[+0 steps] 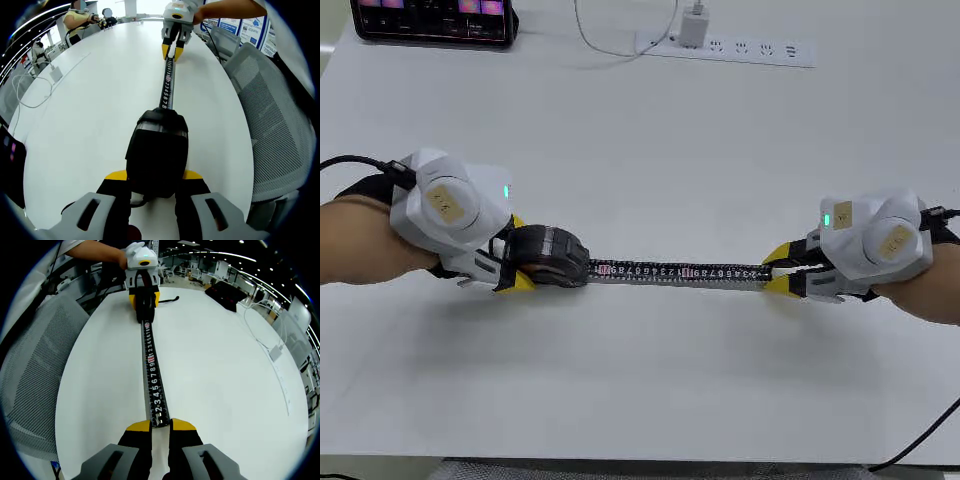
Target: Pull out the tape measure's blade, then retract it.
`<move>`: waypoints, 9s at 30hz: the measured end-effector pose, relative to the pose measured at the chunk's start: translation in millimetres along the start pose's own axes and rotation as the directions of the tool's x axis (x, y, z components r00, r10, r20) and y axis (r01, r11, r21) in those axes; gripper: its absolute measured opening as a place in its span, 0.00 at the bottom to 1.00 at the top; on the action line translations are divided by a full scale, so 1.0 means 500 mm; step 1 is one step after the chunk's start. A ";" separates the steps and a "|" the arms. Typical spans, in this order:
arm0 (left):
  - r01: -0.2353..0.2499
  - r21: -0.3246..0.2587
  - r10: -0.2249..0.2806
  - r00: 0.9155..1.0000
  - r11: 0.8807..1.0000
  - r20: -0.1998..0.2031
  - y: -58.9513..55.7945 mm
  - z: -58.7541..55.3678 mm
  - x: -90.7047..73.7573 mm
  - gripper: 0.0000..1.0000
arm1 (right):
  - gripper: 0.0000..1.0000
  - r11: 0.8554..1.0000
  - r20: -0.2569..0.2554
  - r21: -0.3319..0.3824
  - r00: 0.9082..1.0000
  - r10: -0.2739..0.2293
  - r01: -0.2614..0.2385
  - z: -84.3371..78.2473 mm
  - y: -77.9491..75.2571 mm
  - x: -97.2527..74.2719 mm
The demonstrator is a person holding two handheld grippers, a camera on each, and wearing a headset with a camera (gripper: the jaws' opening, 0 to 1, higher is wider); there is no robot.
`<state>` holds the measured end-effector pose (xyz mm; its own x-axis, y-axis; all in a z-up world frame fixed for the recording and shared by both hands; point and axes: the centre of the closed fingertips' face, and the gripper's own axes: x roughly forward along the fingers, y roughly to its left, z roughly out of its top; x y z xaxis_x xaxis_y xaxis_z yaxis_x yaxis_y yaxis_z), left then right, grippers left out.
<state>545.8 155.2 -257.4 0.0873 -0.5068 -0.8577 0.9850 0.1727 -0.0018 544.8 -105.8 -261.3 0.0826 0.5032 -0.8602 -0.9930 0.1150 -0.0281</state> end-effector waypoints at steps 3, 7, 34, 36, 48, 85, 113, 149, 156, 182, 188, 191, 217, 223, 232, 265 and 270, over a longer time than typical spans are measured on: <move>0.000 0.000 0.000 1.000 1.000 0.000 0.000 0.000 0.000 0.29 | 0.07 1.000 -0.005 0.000 1.000 -0.002 0.002 -0.006 0.000 -0.002; 0.000 0.002 0.000 1.000 1.000 -0.001 -0.001 0.000 0.000 0.29 | 0.07 1.000 -0.012 0.000 1.000 0.000 0.000 -0.013 0.001 -0.005; -0.015 0.002 0.015 1.000 1.000 -0.014 -0.001 0.001 0.001 0.29 | 0.08 1.000 -0.056 0.019 0.998 0.009 -0.008 -0.041 -0.005 -0.014; -0.016 0.001 0.016 1.000 1.000 -0.016 0.000 0.001 0.001 0.29 | 0.09 1.000 -0.063 0.028 0.998 0.015 -0.013 -0.042 -0.004 -0.013; -0.012 -0.010 0.012 1.000 1.000 -0.028 0.001 0.000 0.001 0.30 | 0.10 0.999 -0.068 0.007 0.997 0.032 -0.032 -0.043 -0.001 -0.013; -0.021 -0.052 0.021 1.000 0.998 -0.013 -0.006 0.008 0.001 0.39 | 0.23 0.995 -0.025 0.090 0.999 0.042 -0.040 -0.023 0.005 -0.014; -0.052 -0.095 0.053 0.999 0.994 0.010 0.001 0.014 0.000 0.70 | 0.60 0.994 -0.028 0.107 1.000 -0.003 0.006 -0.019 0.000 -0.007; -0.126 -0.417 0.263 0.921 0.900 0.289 0.011 0.030 -0.095 0.72 | 0.61 0.927 0.213 0.362 0.960 -0.181 0.095 0.054 0.008 -0.046; -0.164 -0.447 0.321 0.897 0.880 0.303 0.002 0.030 -0.115 0.72 | 0.63 0.918 0.217 0.372 0.949 -0.230 0.138 0.062 0.018 -0.051; -0.259 -0.542 0.471 0.830 0.800 0.299 -0.054 0.019 -0.159 0.75 | 0.67 0.864 0.255 0.439 0.887 -0.384 0.248 0.070 0.057 -0.105; -0.264 -0.563 0.491 0.818 0.783 0.300 -0.078 0.013 -0.152 0.76 | 0.70 0.851 0.245 0.449 0.878 -0.411 0.272 0.059 0.075 -0.098; -0.260 -0.574 0.494 0.817 0.776 0.298 -0.088 0.014 -0.148 0.79 | 0.70 0.845 0.254 0.466 0.876 -0.410 0.261 0.060 0.083 -0.094; -0.233 -0.621 0.494 0.820 0.749 0.288 -0.149 -0.003 -0.119 0.85 | 0.87 0.818 0.249 0.519 0.872 -0.421 0.247 0.044 0.134 -0.077; -0.231 -0.628 0.493 0.824 0.743 0.280 -0.160 -0.009 -0.114 0.85 | 0.90 0.813 0.246 0.530 0.874 -0.419 0.241 0.039 0.142 -0.075; -0.220 -0.647 0.492 0.826 0.730 0.275 -0.163 -0.015 -0.107 0.85 | 0.93 0.814 0.235 0.527 0.878 -0.417 0.245 0.028 0.153 -0.063; -0.222 -0.647 0.495 0.824 0.730 0.276 -0.166 -0.013 -0.111 0.84 | 0.94 0.806 0.229 0.528 0.868 -0.440 0.269 0.019 0.145 -0.085; -0.219 -0.645 0.490 0.827 0.732 0.276 -0.169 -0.013 -0.111 0.84 | 0.94 0.810 0.228 0.523 0.873 -0.432 0.264 0.019 0.146 -0.083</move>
<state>457.0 174.0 -213.1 0.5964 -0.5674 -0.5678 0.6061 0.7821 -0.1449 469.4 -110.4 -222.8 0.5201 0.5849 -0.6224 -0.7383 0.6742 0.0167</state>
